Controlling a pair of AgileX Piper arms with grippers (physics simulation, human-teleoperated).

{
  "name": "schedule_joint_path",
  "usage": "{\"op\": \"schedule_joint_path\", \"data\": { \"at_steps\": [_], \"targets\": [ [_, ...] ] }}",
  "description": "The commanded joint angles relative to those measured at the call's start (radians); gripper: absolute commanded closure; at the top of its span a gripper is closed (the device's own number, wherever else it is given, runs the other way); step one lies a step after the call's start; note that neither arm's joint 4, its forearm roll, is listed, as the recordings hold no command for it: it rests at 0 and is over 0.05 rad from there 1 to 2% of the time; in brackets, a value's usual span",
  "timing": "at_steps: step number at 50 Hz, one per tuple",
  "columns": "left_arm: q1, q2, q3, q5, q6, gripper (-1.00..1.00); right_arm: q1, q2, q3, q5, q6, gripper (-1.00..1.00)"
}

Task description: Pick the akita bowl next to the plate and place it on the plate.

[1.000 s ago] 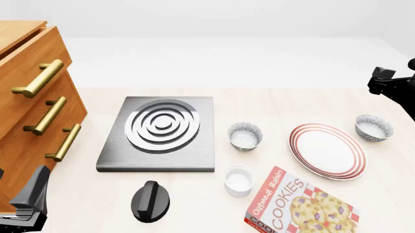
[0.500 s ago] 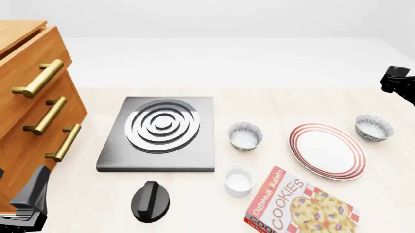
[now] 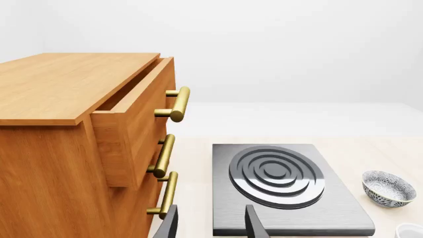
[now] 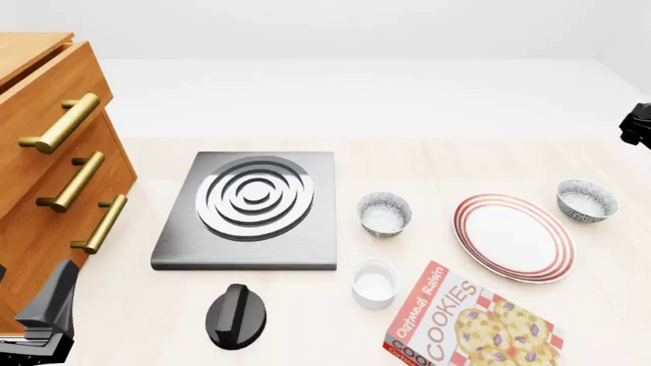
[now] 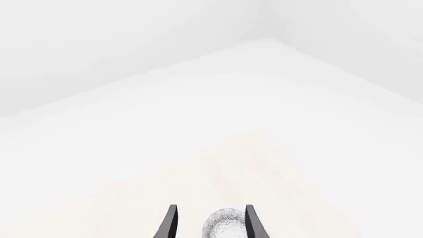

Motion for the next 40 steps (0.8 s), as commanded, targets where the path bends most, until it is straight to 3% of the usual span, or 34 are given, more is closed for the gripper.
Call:
{"op": "schedule_joint_path", "data": {
  "at_steps": [1, 40],
  "targets": [
    [0.000, 0.000, 0.000, 0.000, 0.000, -1.00, -0.038, 0.003, -0.009, 0.009, 0.017, -1.00],
    [0.000, 0.000, 0.000, 0.000, 0.000, -1.00, -0.152, 0.069, -0.043, 0.011, 0.068, -1.00]
  ]
}}
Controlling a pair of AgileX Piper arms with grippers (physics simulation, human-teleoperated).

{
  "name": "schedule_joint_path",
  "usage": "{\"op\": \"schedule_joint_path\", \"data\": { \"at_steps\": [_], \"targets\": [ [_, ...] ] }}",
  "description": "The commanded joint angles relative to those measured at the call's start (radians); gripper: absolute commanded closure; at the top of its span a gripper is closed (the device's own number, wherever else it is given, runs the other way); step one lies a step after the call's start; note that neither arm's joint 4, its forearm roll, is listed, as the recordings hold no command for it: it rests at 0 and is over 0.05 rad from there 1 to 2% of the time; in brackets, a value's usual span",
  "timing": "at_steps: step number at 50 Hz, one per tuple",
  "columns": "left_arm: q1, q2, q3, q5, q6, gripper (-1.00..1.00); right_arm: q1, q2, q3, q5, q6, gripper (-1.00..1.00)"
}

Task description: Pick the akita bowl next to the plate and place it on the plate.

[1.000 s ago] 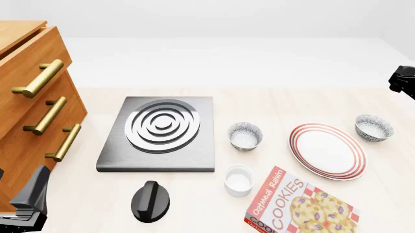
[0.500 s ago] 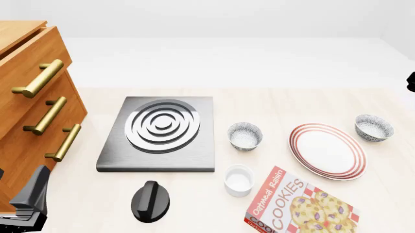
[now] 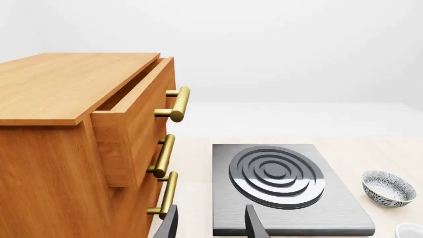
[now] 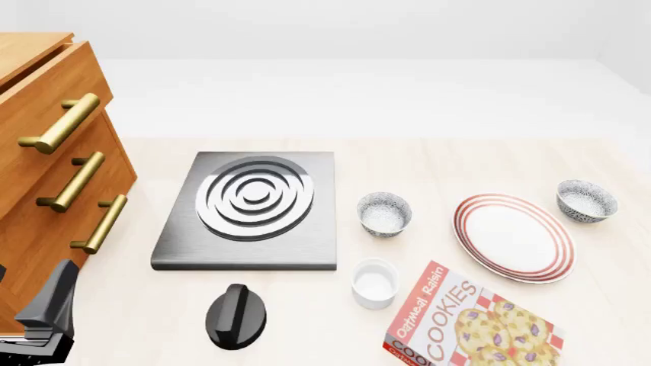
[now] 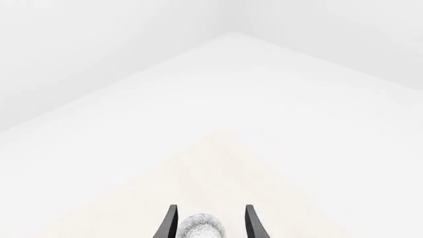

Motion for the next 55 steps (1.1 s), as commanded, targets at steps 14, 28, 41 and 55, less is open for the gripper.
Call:
{"op": "schedule_joint_path", "data": {
  "at_steps": [14, 28, 41, 55],
  "targets": [
    [0.000, 0.000, 0.000, 0.000, 0.000, -1.00, -0.050, 0.032, 0.013, -0.023, 0.012, -1.00],
    [0.000, 0.000, 0.000, 0.000, 0.000, -1.00, -0.068, 0.043, 0.027, -0.039, 0.014, -1.00],
    [0.000, 0.000, 0.000, 0.000, 0.000, -1.00, -0.079, 0.077, 0.050, -0.070, 0.019, -1.00],
    [0.000, 0.000, 0.000, 0.000, 0.000, -1.00, -0.074, 0.114, 0.085, -0.113, 0.021, -1.00]
  ]
}}
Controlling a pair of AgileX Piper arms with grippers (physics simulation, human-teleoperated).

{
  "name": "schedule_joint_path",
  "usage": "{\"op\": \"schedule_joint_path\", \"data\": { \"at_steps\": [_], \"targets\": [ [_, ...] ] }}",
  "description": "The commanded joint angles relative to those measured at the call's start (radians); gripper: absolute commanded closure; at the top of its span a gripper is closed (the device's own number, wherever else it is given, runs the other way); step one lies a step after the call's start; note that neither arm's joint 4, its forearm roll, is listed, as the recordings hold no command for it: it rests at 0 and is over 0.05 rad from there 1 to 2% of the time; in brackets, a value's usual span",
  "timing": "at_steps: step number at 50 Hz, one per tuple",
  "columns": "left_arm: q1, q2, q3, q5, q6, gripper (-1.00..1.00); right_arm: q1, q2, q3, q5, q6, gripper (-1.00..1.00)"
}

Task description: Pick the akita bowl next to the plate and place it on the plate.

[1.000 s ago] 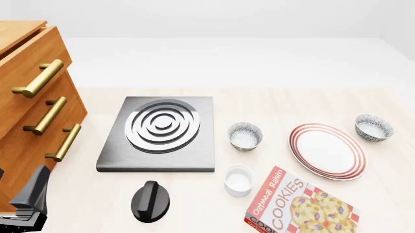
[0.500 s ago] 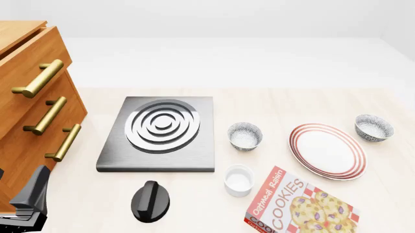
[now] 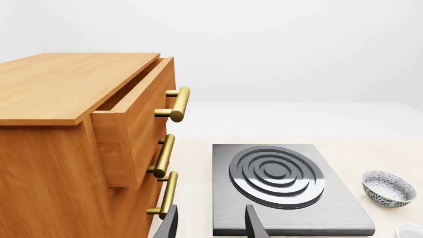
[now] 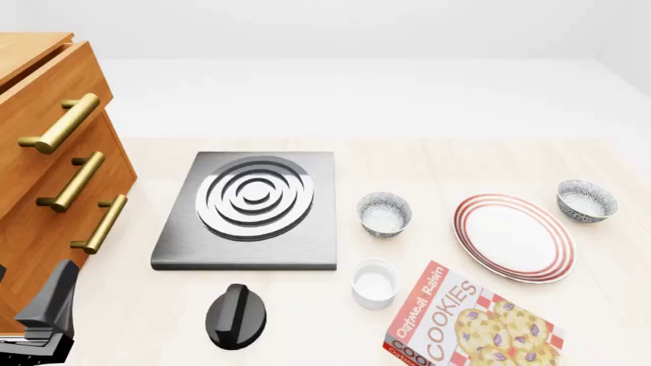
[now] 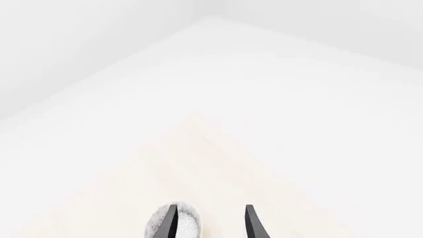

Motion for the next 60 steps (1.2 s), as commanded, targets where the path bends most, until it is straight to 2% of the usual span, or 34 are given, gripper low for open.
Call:
{"op": "schedule_joint_path", "data": {
  "at_steps": [1, 60],
  "targets": [
    [0.000, 0.000, 0.000, 0.000, 0.000, -1.00, 0.001, 0.032, 0.028, -0.035, 0.002, -1.00],
    [0.000, 0.000, 0.000, 0.000, 0.000, -1.00, 0.025, 0.156, 0.029, -0.102, 0.014, -1.00]
  ]
}}
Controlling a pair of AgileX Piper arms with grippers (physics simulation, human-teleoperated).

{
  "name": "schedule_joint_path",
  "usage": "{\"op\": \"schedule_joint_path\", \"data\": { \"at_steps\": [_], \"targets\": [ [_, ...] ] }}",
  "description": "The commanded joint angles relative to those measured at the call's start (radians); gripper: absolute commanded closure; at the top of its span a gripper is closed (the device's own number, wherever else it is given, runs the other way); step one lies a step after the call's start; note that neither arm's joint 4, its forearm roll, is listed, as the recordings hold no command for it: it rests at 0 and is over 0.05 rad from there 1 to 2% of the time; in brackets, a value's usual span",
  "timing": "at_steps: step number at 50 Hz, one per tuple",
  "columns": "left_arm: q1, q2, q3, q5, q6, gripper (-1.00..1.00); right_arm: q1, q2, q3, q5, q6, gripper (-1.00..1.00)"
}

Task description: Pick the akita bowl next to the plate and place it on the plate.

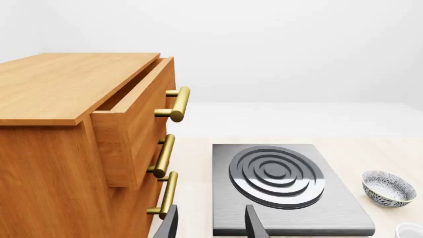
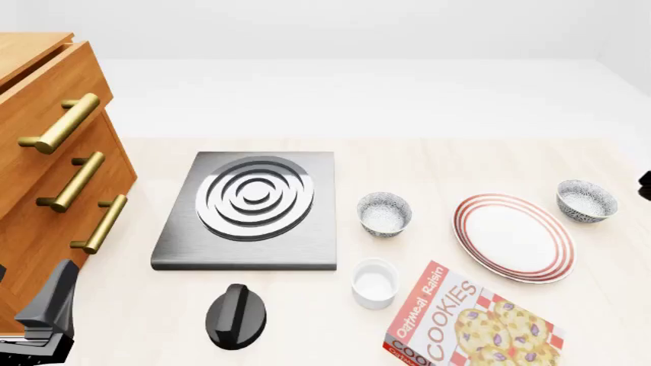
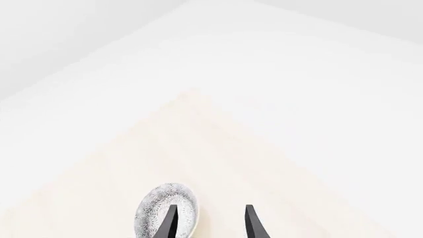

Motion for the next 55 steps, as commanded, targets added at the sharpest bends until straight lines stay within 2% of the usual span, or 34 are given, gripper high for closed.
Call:
{"op": "schedule_joint_path", "data": {
  "at_steps": [1, 17, 55],
  "targets": [
    [0.000, 0.000, 0.000, 0.000, 0.000, -1.00, 0.010, 0.025, -0.008, -0.005, 0.011, -1.00],
    [0.000, 0.000, 0.000, 0.000, 0.000, -1.00, 0.022, 0.047, -0.032, 0.019, 0.053, -1.00],
    [0.000, 0.000, 0.000, 0.000, 0.000, -1.00, 0.027, 0.128, -0.045, -0.007, 0.084, -1.00]
  ]
}}
